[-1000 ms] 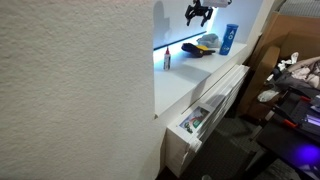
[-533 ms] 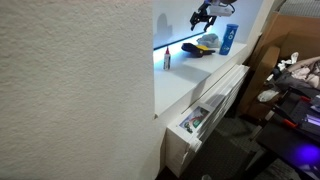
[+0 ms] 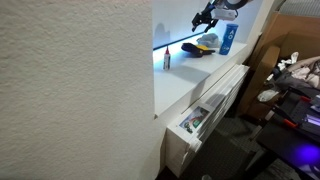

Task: Move the black cap to the left

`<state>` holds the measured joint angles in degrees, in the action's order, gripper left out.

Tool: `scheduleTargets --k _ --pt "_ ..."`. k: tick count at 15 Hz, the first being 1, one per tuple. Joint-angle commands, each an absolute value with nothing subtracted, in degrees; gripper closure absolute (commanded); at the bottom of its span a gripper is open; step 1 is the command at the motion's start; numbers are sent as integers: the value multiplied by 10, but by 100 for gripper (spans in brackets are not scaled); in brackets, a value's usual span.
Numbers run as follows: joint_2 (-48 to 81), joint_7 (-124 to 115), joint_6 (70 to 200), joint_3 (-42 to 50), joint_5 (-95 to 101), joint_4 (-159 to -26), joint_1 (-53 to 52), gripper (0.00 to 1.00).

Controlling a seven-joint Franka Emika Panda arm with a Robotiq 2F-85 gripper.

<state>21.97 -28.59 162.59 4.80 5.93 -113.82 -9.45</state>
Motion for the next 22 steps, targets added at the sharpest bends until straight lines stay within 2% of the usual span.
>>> scheduleTargets --k 1,4,7,11,17,21,22 --pt "219 -277 1620 47 44 -1138 -106 0" --pt "219 -277 1617 42 42 -1138 -111 0" --pt "249 -321 1629 84 78 -1086 -143 0" --pt "335 -335 1557 113 100 -945 -167 0" --pt "465 -299 1393 86 67 -768 -131 0" --pt "520 -298 1323 83 48 -700 -104 0" --pt "490 -314 1358 93 65 -751 -124 0"
